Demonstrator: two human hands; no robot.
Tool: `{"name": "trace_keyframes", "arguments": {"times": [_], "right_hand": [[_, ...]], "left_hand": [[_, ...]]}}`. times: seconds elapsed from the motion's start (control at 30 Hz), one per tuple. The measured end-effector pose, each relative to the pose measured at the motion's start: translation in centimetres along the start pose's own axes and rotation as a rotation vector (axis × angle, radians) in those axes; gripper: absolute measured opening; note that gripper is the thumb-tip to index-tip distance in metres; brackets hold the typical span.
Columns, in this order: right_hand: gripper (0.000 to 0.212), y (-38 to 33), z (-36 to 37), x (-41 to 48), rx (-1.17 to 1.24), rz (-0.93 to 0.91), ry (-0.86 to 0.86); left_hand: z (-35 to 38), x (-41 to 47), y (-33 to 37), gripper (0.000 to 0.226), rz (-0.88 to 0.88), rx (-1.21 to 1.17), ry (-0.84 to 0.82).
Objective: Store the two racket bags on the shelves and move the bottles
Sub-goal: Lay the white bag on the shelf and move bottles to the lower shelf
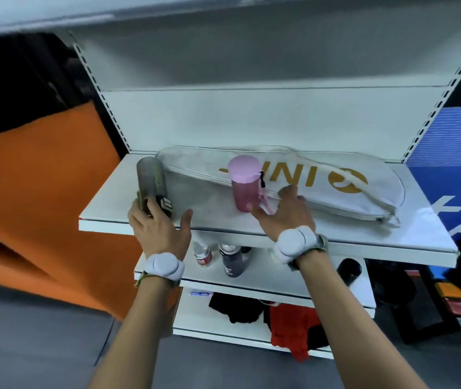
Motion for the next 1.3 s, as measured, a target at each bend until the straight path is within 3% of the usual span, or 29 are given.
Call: {"name": "trace_keyframes", "arguments": {"times": [0.13, 0.27, 0.57, 0.8, 1.07, 1.3], "right_hand": [[0.103, -3.4, 0.1, 2.6, 0.017, -0.120, 0.073], [0.106, -5.2, 0.6, 4.4, 0.064, -0.152, 0.085], [0.077, -6.5, 1.8, 4.6, 0.125, -0.229, 0.137], [0.064, -6.2, 1.2, 2.3, 0.190, -0.253, 0.133], [0.081, -4.9, -1.2, -3.4, 0.157, -0.271, 0.010], [0.075, -0.6, -1.7, -6.5, -0.001, -0.201, -0.170]], "left_hand": [[0.6, 2.0, -0.7, 0.097, -0.106, 0.007, -0.191], [0.7, 2.7, -0.8, 0.080, -0.132, -0.043, -0.236], [-0.5, 2.7, -1.5, 0.066, -0.101, -0.121, -0.161], [-4.9, 0.3, -0.3, 0.050, 0.008, -0.214, 0.154], [-9.8, -2.7, 3.7, 0.059, 0.087, -0.306, 0.309], [-8.2, -7.3, 6.5, 0.059, 0.234, -0.337, 0.196]]}}
Point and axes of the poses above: each hand's wrist, its own x-axis towards the middle knuckle, its own z-axis out of the palm, y = z × x, the point moved 4 cm from there along x, towards the middle knuckle, and after that the axes turned 12 degrees about -y, right-handed, at the moved point
